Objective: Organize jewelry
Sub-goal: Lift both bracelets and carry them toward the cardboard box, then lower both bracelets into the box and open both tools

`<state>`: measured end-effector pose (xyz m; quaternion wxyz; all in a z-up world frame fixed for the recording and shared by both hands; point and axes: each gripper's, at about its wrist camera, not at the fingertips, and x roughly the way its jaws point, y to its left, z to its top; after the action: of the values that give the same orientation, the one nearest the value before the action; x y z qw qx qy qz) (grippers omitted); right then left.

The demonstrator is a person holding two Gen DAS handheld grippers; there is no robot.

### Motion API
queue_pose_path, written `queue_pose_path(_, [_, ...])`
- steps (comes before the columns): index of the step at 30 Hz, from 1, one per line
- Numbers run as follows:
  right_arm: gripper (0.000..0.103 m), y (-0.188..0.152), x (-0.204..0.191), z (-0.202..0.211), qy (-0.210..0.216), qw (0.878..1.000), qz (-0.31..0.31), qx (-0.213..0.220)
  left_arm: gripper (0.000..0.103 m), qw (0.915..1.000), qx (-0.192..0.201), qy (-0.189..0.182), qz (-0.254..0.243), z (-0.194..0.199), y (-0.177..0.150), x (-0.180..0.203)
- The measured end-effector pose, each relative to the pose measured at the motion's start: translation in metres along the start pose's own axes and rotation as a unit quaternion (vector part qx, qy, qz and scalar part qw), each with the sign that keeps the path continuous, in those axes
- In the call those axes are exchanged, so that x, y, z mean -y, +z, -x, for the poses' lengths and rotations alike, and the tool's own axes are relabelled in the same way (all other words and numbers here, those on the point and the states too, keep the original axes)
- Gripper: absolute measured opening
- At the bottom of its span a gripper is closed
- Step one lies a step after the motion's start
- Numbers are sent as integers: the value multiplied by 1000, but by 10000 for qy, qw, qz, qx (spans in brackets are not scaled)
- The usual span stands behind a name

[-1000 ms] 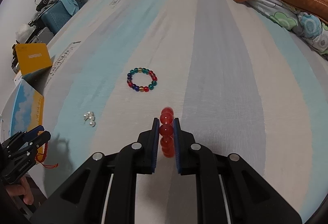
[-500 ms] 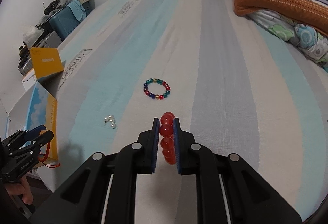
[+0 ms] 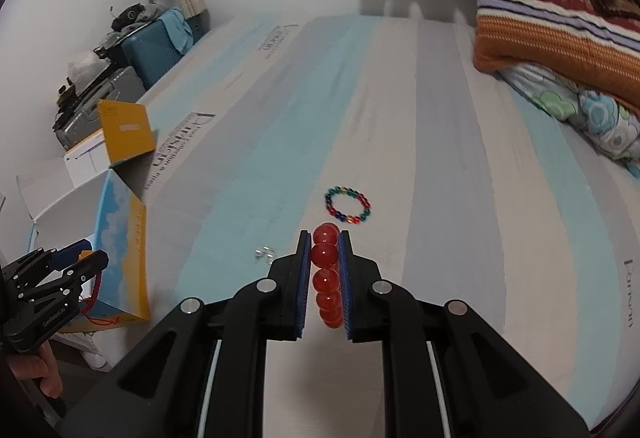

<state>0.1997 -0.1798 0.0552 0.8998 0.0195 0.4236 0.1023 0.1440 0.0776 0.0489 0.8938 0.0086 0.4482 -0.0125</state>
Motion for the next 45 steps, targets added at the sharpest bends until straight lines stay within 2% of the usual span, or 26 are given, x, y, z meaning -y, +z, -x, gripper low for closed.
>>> queue_pose_path(9, [13,14,-56,13,185,9993,314,120,39,9994,143,191,268,30,-2,-45])
queue_pose_path(18, [13,22,-134,16,498,9959,737,171,39,9970,206,439,609,51,-11,-105])
queue_pose_path(27, [13,17,-223,10,851,9891,1195,112,39,9923,143,711,1008,67,-37,-173])
queue_pose_path(38, [13,-9,-310,-17,1242,9767,1729,-264,39,9842,-163,1006,1451,58,-74,-242])
queue_pose_path(45, [13,-29,-337,-52,1261,9711,1877,-763,39,9794,-459,1072,1651,37,-96,-269])
